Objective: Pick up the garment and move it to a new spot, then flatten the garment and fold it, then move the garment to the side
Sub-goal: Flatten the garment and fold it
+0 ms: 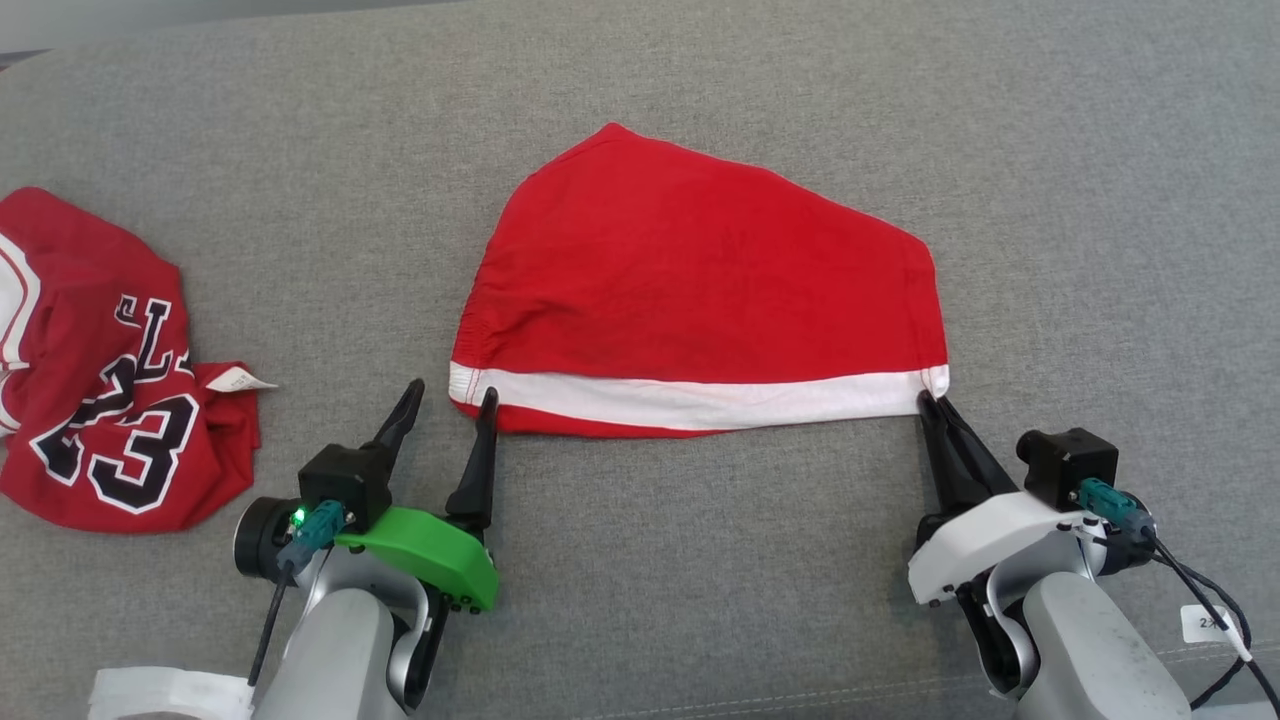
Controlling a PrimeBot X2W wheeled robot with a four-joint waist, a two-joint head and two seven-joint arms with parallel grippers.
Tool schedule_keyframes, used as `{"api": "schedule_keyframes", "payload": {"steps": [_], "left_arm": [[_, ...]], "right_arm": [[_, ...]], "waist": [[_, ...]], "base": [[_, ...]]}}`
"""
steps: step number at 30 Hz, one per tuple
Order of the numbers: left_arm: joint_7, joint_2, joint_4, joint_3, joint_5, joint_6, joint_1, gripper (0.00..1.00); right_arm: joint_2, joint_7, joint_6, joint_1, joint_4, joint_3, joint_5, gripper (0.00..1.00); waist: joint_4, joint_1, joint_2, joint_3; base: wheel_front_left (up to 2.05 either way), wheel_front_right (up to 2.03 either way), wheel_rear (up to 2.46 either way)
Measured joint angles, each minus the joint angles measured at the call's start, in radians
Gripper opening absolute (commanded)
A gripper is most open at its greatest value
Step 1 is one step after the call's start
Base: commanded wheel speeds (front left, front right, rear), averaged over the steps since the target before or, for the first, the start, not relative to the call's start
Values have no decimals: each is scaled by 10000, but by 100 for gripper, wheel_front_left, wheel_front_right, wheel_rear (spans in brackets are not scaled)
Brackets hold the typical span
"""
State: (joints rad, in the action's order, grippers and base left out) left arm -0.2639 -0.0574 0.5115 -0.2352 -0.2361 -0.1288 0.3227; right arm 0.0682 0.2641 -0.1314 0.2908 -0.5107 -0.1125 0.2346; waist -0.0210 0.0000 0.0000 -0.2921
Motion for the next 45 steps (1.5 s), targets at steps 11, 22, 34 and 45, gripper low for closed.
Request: {"api": "schedule_keyframes", "payload": {"steps": [11, 22, 34, 45], "left_arm": [[0, -102, 1011, -238, -794, 0, 553, 76], [0, -255, 1707, -665, -1325, 0, 1011, 0], [0, -322, 1783, -759, -1507, 0, -267, 0], [0, -343, 1166, -633, -1503, 0, -1007, 0]], "right_arm": [[59, 2, 0, 0, 33, -242, -115, 0], [42, 0, 0, 32, 67, -403, -81, 0], [-12, 0, 0, -616, -119, -403, 173, 0], [25, 0, 0, -1278, 221, -410, 591, 0]], "waist": [[242, 0, 0, -80], [396, 0, 0, -108], [315, 0, 0, 1129], [105, 0, 0, 2770]], "base": [[0, 0, 0], [0, 0, 0], [0, 0, 0], [0, 0, 0]]}}
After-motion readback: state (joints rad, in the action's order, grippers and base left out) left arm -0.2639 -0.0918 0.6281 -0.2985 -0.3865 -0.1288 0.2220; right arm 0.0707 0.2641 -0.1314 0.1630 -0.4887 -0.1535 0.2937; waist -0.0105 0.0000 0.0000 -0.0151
